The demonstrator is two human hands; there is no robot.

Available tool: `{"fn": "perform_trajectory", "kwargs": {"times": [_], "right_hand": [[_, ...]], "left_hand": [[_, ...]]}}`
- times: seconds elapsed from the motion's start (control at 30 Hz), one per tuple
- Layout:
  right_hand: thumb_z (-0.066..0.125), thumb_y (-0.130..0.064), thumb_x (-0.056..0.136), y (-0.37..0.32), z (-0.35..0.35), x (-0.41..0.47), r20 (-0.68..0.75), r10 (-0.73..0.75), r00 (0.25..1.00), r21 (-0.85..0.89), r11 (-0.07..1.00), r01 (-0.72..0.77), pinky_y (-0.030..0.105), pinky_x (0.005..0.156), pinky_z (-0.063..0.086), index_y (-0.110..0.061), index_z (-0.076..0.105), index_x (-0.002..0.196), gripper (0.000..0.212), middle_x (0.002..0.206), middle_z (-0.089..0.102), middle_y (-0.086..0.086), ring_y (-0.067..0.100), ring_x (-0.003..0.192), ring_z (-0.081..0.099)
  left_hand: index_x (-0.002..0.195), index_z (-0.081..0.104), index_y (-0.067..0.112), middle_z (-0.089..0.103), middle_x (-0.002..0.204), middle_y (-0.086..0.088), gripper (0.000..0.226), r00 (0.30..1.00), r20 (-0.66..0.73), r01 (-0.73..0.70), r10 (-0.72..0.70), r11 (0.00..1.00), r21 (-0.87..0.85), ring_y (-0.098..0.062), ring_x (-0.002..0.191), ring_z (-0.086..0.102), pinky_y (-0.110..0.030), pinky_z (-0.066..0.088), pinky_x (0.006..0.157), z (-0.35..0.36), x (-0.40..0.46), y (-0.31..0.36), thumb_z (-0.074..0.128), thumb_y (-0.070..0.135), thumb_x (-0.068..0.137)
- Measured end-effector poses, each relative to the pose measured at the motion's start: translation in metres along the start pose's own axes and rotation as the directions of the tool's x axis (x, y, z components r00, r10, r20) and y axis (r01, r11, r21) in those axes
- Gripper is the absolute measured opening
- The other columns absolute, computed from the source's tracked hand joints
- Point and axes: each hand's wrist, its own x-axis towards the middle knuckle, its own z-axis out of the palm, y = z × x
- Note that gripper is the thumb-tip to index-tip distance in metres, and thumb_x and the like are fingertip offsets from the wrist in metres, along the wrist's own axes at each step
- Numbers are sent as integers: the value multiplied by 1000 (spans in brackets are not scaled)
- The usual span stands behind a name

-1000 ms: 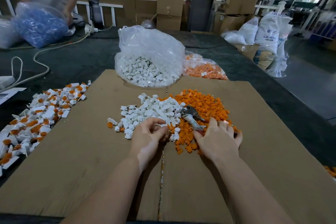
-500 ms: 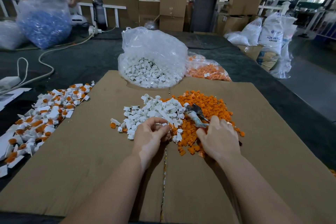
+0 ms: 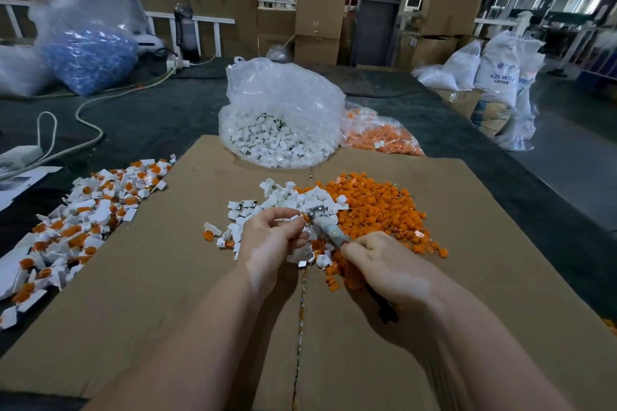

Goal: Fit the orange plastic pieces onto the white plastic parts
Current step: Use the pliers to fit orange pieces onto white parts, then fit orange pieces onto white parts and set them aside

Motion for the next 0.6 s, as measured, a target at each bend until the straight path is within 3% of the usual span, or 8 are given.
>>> {"fn": "perform_trajectory", "kwargs": {"times": [0.13, 0.37, 0.5, 0.6], "right_hand": [[38, -27, 95, -2, -1, -1, 74, 18, 997, 140, 990, -28, 33, 64, 38, -8, 55, 77, 31, 72, 55, 11, 22, 66, 52], [37, -26, 96, -1, 2, -2, 106, 29, 994, 202, 978, -50, 35, 64, 45, -7, 53, 78, 31, 72, 57, 13, 24, 65, 56], [38, -37, 98, -3, 9, -3, 46, 13, 999, 101, 995, -18, 32, 59, 45, -13, 47, 76, 34, 67, 56, 5, 18, 58, 54], [39, -45, 96, -2, 12, -2, -50, 1, 999, -87, 996, -5, 22, 52, 29, -23, 39, 71, 33, 71, 43, -5, 8, 59, 41]], "left_hand": [[97, 58, -2, 59, 62, -10, 11, 1000, -14, 12, -11, 999, 37, -6, 41, 55, -16, 49, 46, 1, -1, 3, 58, -4, 87], [102, 57, -4, 58, 67, -13, 15, 999, -43, 34, -32, 999, 43, -6, 42, 54, -15, 49, 45, 0, 0, 3, 57, -6, 87], [90, 59, 2, 60, 66, -11, 9, 998, -56, 27, -25, 999, 33, -4, 42, 57, -15, 50, 47, 2, 2, 1, 58, -6, 86], [84, 58, 5, 60, 64, -10, 12, 998, -65, 25, -23, 999, 29, -5, 43, 57, -15, 50, 47, 3, 2, -2, 58, -6, 85]]}}
